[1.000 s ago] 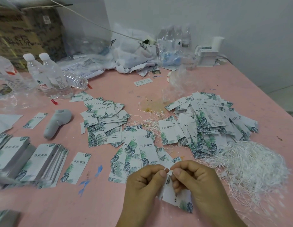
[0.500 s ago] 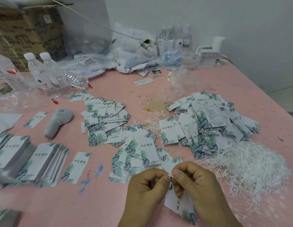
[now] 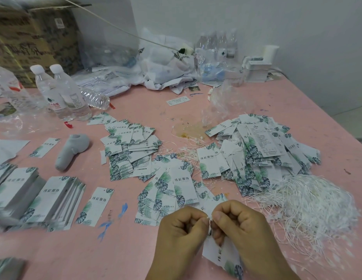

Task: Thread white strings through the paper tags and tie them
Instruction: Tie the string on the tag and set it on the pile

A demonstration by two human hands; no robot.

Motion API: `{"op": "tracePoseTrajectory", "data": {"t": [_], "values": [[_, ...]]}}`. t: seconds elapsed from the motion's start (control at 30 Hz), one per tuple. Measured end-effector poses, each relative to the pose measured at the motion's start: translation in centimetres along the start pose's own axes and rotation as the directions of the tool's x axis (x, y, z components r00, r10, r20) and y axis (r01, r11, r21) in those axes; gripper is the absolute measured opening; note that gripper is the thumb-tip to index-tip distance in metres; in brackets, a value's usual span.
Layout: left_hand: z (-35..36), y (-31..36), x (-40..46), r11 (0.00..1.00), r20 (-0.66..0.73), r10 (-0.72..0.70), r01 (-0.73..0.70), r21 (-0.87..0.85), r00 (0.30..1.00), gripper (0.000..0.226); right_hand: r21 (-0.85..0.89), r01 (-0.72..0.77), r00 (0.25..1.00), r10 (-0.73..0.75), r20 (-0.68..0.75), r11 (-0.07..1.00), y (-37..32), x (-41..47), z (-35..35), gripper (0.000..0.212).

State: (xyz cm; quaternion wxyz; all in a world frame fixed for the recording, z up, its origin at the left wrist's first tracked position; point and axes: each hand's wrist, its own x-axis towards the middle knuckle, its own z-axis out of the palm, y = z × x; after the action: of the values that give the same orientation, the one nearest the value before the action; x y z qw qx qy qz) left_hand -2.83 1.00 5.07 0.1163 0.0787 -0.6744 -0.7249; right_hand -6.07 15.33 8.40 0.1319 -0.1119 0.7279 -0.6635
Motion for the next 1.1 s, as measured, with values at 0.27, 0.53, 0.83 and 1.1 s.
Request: {"op": "tracePoseTrajectory", "data": {"t": [0.27, 0.53, 0.83, 1.1], "values": [[0.1, 1.1, -0.2, 1.000, 0.001, -0.013, 0.013, 0.028, 1.000, 0.021, -0.007, 0.015, 1.000, -0.015, -0.021, 1.000, -0.1, -0.1, 0.1, 0.018], [0.1, 1.5, -0.4, 0.998, 0.013, -0.009, 0.008, 0.059, 1.000, 0.020, -0.081, 0.028, 0.999, -0.026, 0.031, 0.996, 0.2, 0.0, -0.2, 0.024], [0.1, 1.2, -0.6, 1.000, 0.079, -0.019, 0.020, -0.014, 0.997, 0.022, -0.001, -0.034, 0.992, 0.034, 0.119, 0.999, 0.0, 0.6, -1.4, 0.008], [-0.4, 0.9, -0.5, 0.999, 0.210, -0.011, 0.020, -0.040, 0.978, 0.021, 0.020, -0.081, 0.974, 0.075, 0.215, 0.996, -0.5, 1.0, -2.3, 0.008]]}}
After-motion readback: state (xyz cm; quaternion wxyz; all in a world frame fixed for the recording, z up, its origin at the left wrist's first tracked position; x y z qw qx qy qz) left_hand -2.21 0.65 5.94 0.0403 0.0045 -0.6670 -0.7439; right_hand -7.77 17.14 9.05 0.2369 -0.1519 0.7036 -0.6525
